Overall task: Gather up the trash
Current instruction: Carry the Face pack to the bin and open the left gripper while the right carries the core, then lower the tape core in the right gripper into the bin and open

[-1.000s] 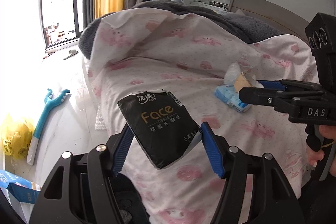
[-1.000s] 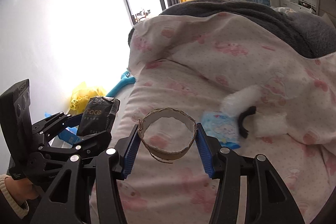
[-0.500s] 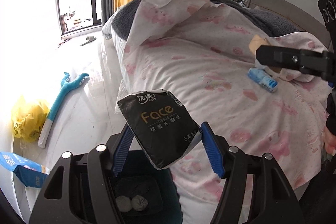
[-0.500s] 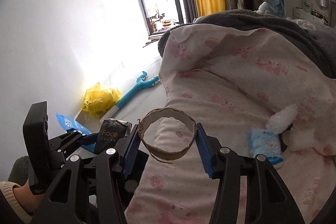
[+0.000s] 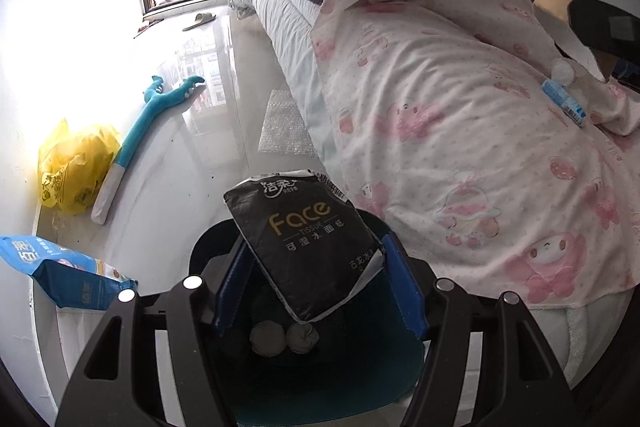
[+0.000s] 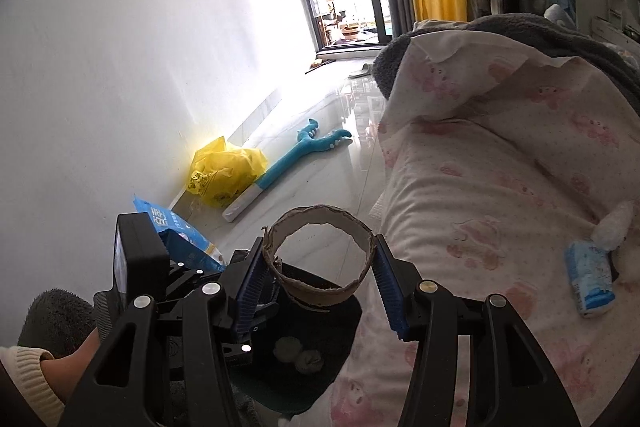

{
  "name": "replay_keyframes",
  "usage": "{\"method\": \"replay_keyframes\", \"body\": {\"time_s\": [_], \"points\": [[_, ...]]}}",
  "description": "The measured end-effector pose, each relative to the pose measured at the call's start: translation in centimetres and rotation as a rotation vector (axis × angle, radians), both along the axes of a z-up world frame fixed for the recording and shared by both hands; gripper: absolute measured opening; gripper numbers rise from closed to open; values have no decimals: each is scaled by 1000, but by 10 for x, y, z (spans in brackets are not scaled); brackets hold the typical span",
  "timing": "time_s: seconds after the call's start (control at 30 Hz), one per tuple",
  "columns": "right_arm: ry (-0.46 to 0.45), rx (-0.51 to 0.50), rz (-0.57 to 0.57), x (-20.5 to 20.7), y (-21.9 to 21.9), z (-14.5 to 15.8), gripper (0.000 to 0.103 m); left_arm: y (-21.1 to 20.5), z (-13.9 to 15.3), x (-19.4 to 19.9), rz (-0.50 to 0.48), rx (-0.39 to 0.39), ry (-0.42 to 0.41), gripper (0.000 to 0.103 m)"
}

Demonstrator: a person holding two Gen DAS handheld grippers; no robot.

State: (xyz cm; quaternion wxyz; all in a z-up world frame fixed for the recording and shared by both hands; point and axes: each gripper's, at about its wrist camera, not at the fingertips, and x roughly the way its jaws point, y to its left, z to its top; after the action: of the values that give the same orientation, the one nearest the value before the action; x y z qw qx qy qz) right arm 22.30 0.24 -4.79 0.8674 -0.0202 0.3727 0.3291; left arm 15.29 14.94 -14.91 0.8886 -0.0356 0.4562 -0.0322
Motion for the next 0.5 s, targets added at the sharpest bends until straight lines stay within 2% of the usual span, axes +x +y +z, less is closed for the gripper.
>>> {"method": "replay_keyframes", "body": {"time_s": [0.3, 0.37, 0.4, 0.5], "points": [[39, -42, 66, -1, 41, -18, 53, 35, -31, 1, 43, -18, 135, 71], [49, -53, 72, 0, 47, -22, 53, 38, -33, -1, 43, -13, 149, 78], [53, -59, 74, 1, 49, -25, 53, 40, -34, -2, 45, -9, 152, 86], [66, -79, 83, 3, 59, -32, 53, 47, -33, -6, 57, -11, 152, 88]]}}
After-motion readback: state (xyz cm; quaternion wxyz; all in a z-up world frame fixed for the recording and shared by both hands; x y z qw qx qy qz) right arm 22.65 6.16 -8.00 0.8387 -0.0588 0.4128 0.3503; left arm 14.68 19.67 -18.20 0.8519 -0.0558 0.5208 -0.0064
